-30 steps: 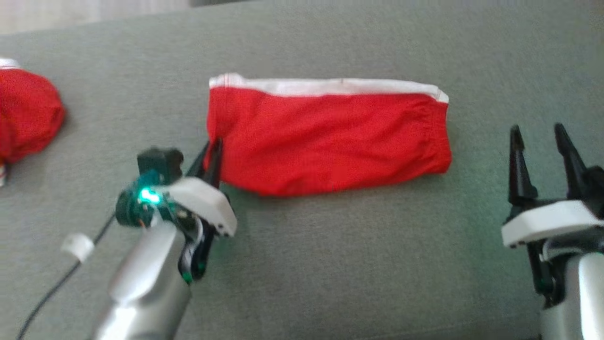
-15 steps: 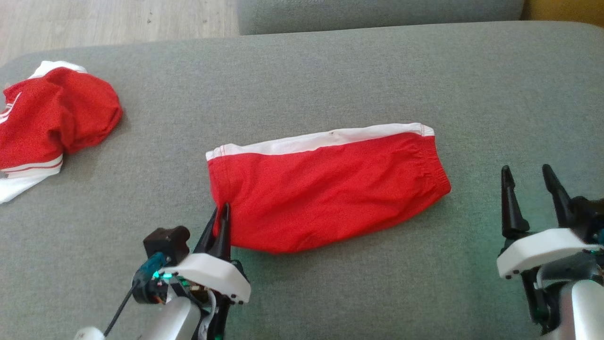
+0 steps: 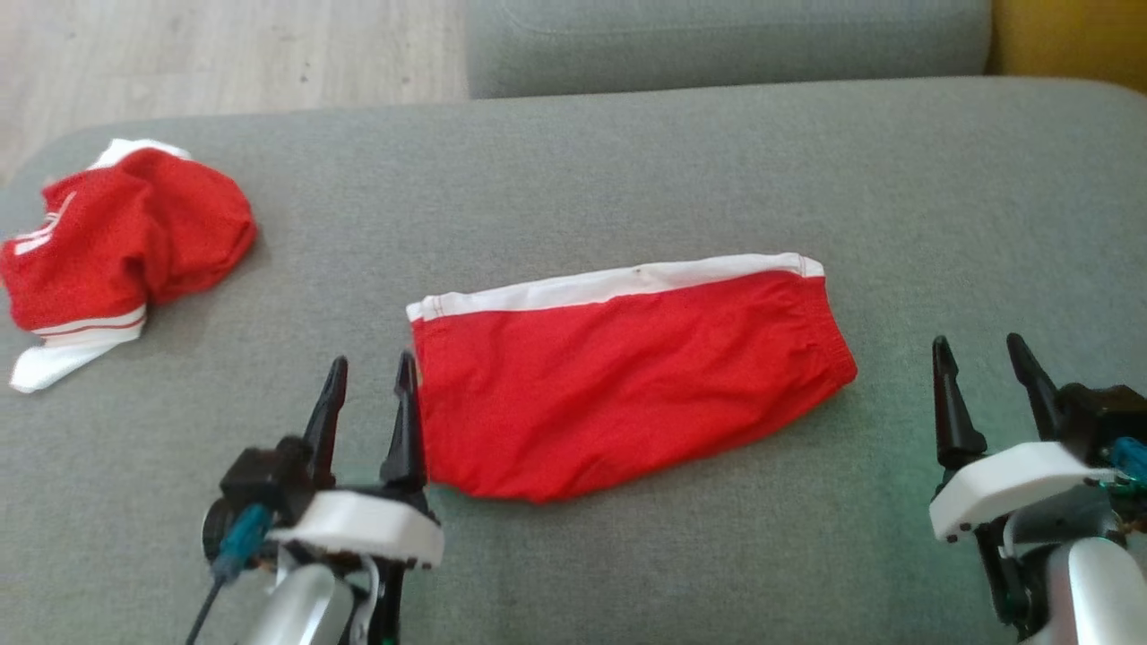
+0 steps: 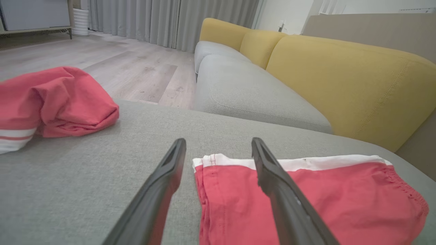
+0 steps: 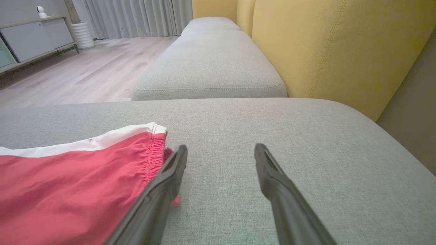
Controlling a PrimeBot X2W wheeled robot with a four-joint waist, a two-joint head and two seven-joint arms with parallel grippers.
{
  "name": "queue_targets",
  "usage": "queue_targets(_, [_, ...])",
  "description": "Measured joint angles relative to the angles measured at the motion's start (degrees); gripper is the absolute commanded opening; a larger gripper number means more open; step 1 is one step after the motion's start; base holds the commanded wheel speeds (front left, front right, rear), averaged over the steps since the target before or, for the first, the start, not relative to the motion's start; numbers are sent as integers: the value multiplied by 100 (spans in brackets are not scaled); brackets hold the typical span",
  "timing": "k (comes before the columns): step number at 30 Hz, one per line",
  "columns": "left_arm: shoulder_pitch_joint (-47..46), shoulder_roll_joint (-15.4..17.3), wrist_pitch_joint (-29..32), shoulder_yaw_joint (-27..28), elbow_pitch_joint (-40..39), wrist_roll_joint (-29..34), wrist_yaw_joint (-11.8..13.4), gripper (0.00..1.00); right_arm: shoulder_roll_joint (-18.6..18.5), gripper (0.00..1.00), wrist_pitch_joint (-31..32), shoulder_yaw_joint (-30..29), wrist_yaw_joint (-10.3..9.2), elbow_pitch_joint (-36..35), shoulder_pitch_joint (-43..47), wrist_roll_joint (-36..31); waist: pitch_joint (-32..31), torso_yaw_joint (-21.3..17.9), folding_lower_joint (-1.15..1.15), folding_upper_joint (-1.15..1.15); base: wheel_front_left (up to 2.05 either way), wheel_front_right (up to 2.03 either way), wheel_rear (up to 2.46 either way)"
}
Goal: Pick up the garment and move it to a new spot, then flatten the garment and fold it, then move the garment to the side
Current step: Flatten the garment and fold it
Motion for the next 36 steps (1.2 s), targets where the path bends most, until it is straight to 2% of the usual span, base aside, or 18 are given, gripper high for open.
queue_targets(7, [534,146,-46,5,-225,32,147,100,0,100,191,77,0,212,4,0,-141,206,0,0,0,0,0])
queue_targets(10, [684,164,-46,23,-364,30,222,100,0,100,434,265,0,372,-14,240,-167,337,0,0,0,0,0])
queue_targets(12, [710,165,-47,24,-457,30,225,100,3,100,617,316,0,493,-69,142,-163,427,0,0,0,0,0])
queue_targets(22, [710,120,-47,-13,-600,30,276,100,-40,100,1770,94,0,1573,-977,30,79,937,1,0,0,0,0])
queue_targets(30, [701,112,-104,-9,-549,30,272,100,-226,100,2034,-60,0,1972,-1262,183,273,1141,1,0,0,0,0])
queue_targets(31, [701,112,-104,-8,-548,30,272,100,-226,95,2068,-55,0,2014,-1316,280,287,1142,1,0,0,0,0])
queue_targets(32, [699,112,-105,-4,-546,30,272,100,-226,68,2103,-36,0,2037,-1345,378,297,1134,1,0,0,0,0])
queue_targets(33, [699,112,-105,-2,-542,30,275,100,-226,47,2120,-1,0,2054,-1360,455,306,1120,1,0,0,0,0])
queue_targets(34, [697,112,-107,-1,-536,30,276,100,-226,35,2124,49,0,2070,-1370,522,313,1099,1,0,0,0,0])
queue_targets(35, [694,111,-108,-4,-533,31,277,100,-226,8,2147,88,0,2072,-1384,587,319,1074,1,0,0,0,0])
queue_targets(36, [689,110,-109,-5,-533,32,277,100,-226,0,2163,111,0,2072,-1410,649,321,1044,1,0,0,0,0])
